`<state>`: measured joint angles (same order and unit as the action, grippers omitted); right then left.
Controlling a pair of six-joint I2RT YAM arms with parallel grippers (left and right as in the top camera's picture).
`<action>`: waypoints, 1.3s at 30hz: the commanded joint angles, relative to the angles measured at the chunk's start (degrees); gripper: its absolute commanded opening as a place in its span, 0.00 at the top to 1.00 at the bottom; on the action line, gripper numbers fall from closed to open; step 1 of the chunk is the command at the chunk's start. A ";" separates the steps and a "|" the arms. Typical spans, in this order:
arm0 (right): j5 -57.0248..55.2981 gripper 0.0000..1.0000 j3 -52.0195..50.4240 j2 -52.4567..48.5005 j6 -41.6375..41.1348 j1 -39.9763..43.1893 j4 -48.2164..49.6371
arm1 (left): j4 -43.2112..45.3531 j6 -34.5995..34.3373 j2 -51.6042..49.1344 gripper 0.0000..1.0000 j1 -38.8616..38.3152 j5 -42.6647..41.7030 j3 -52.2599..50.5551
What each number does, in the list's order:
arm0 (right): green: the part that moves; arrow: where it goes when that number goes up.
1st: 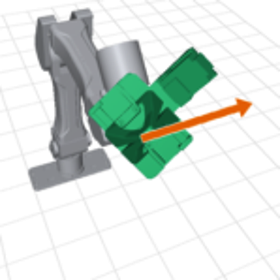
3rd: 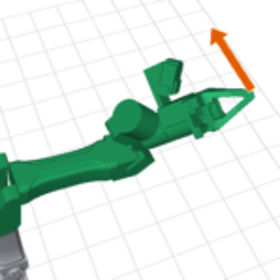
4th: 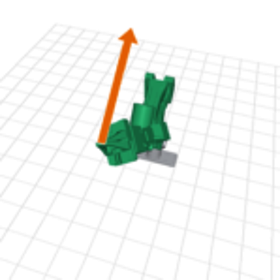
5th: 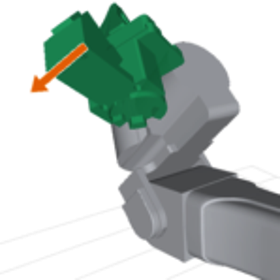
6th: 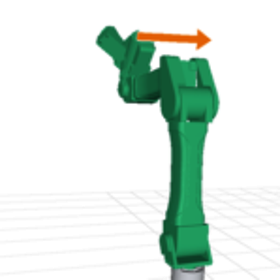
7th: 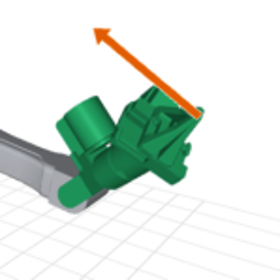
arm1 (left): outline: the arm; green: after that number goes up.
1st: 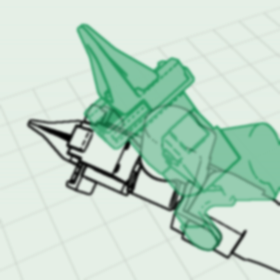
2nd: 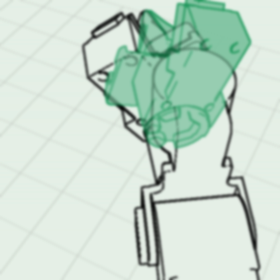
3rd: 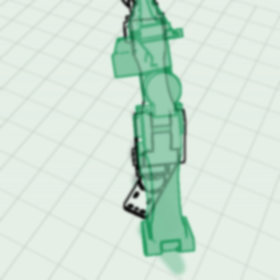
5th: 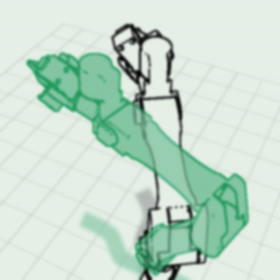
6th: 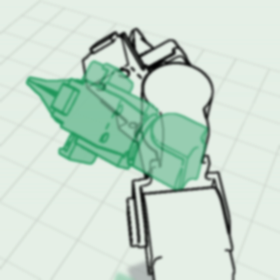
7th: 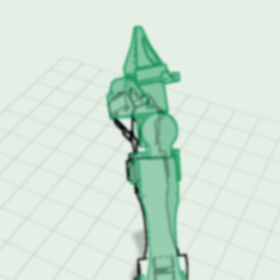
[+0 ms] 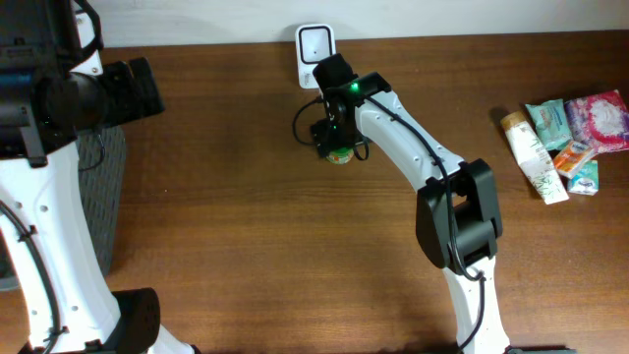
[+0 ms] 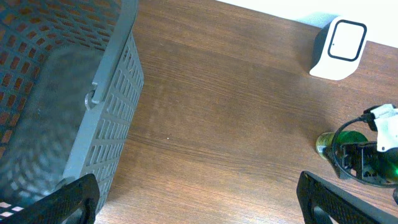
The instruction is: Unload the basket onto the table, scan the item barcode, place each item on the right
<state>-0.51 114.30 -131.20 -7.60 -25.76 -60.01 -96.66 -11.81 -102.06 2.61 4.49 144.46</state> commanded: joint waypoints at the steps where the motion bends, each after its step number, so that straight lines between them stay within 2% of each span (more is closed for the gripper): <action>1: 1.55 0.01 0.94 5.88 -2.62 0.11 -1.49 | -0.04 -0.31 0.24 0.01 0.17 -0.39 0.15; 3: 5.38 0.01 2.64 9.01 -8.39 1.27 -2.54 | -0.04 -0.31 0.24 0.01 0.17 -0.39 0.15; 5: 20.61 0.01 3.17 9.88 -7.91 1.42 -3.80 | -0.04 -0.31 0.24 0.01 0.17 -0.39 0.15; 6: 22.71 0.01 3.15 9.86 -5.95 1.42 -4.13 | -0.04 -0.31 0.24 0.01 0.17 -0.39 0.15; 8: 22.60 0.01 3.13 9.86 -11.89 1.42 -2.32 | -0.04 -0.33 0.24 0.01 0.17 -0.39 0.15; 9: 21.51 0.00 3.15 9.86 -27.12 1.84 0.02 | -0.04 -0.31 0.24 0.01 0.17 -0.39 0.15; 10: 19.71 0.00 3.15 9.86 -36.65 2.29 -0.22 | -0.04 -0.31 0.24 0.01 0.17 -0.39 0.15; 13: 11.93 0.01 3.13 9.27 -56.22 3.30 -0.24 | -0.04 -0.31 0.24 0.01 0.17 -0.39 0.15; 14: 10.84 0.01 3.13 8.98 -58.88 3.30 -0.70 | -0.04 -0.31 0.24 0.01 0.17 -0.39 0.15; 17: 5.55 0.01 2.86 6.84 -73.50 3.28 -7.21 | -0.04 -0.33 0.24 0.01 0.17 -0.39 0.15; 22: 4.33 0.01 2.86 2.16 -76.96 2.36 -6.05 | -0.04 -0.31 0.24 0.01 0.17 -0.39 0.15; 26: 4.26 0.01 2.86 -0.26 -76.94 2.38 1.49 | -0.04 -0.33 0.24 0.01 0.17 -0.39 0.15; 31: 4.26 0.02 0.26 -0.70 -76.94 2.14 -1.53 | -0.04 -0.31 0.24 0.01 0.17 -0.39 0.15; 37: 4.28 0.20 -0.63 -1.09 -76.67 2.10 -5.53 | -0.04 -0.31 0.24 0.01 0.17 -0.39 0.15; 38: 4.31 0.25 -0.63 -1.07 -74.36 2.10 -7.19 | -0.04 -0.31 0.24 0.01 0.17 -0.39 0.15; 39: 4.31 0.26 -0.61 -1.07 -70.60 2.10 -7.43 | -0.04 -0.31 0.24 0.01 0.17 -0.39 0.15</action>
<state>4.93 114.24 -131.44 -82.56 -23.20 -66.67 -96.66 -11.81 -102.06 2.61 4.49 144.46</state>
